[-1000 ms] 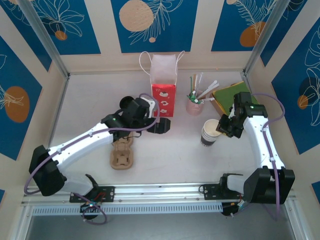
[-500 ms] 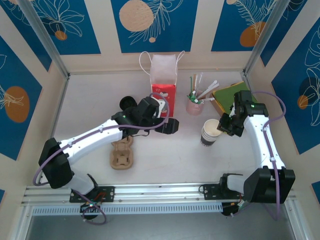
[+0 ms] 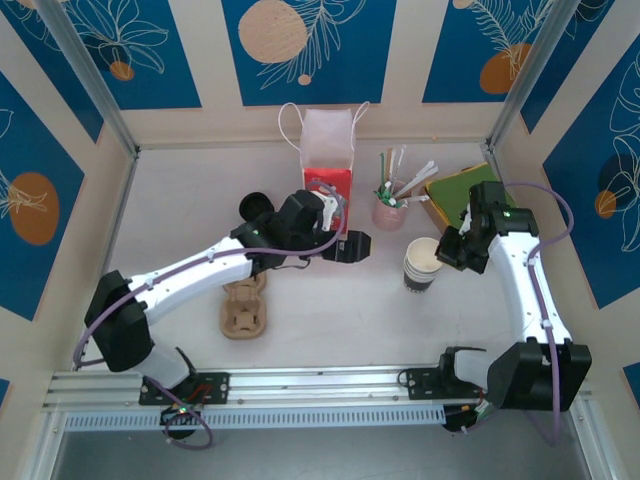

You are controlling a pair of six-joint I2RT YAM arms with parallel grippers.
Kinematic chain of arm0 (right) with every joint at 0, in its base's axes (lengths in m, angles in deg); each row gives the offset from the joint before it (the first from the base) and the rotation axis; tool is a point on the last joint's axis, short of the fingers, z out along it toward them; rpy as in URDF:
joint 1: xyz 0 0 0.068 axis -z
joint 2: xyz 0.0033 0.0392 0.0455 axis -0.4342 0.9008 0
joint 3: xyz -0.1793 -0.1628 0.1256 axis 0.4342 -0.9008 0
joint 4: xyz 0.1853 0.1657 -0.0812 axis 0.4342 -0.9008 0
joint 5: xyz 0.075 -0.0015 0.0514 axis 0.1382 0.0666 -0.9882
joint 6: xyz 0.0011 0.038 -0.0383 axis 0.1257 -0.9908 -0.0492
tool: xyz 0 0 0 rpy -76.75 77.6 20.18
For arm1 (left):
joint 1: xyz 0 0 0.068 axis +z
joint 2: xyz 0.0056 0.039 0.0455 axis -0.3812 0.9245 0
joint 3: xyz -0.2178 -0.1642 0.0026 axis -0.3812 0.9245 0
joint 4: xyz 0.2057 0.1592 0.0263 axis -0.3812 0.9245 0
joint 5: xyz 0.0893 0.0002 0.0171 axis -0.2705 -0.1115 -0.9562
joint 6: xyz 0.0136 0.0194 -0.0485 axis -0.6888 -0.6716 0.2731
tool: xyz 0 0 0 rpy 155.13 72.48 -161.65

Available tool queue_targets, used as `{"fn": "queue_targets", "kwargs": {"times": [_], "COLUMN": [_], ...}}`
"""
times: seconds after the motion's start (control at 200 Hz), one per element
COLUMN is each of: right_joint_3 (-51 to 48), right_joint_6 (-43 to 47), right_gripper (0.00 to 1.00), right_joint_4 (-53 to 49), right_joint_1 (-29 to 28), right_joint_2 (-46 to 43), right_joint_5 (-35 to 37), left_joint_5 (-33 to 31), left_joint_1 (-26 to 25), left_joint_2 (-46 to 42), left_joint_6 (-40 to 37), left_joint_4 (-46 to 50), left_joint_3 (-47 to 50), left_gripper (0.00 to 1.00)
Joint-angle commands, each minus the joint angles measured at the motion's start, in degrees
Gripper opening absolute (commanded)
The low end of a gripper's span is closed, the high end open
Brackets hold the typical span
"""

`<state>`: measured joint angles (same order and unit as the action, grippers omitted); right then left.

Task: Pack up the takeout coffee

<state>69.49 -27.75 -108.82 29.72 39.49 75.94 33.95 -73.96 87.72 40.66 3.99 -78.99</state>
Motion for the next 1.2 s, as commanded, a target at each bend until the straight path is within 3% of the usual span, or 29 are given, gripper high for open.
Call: {"fn": "queue_targets", "kwargs": {"times": [0.0, 0.54, 1.195], "right_joint_3": [0.6, -3.0, -3.7], "right_joint_6": [0.1, 0.5, 0.6], "right_gripper": [0.02, 0.01, 0.01], "right_joint_4": [-1.8, 0.4, 0.9], "right_joint_1": [0.3, -0.2, -1.2], "right_joint_2": [-2.6, -5.0, -5.3], "right_joint_5": [-1.4, -6.7, -7.6], "left_joint_5": [7.3, 18.9, 20.7], "left_joint_1": [-0.6, -1.8, -4.4], "left_joint_2": [2.9, 16.6, 22.9], "left_joint_6": [6.6, 24.9, 25.9], "left_joint_4": [-7.3, -26.9, -21.2], "left_joint_3": [-1.2, -8.0, -13.8], "left_gripper": [1.00, 0.94, 0.92]}}
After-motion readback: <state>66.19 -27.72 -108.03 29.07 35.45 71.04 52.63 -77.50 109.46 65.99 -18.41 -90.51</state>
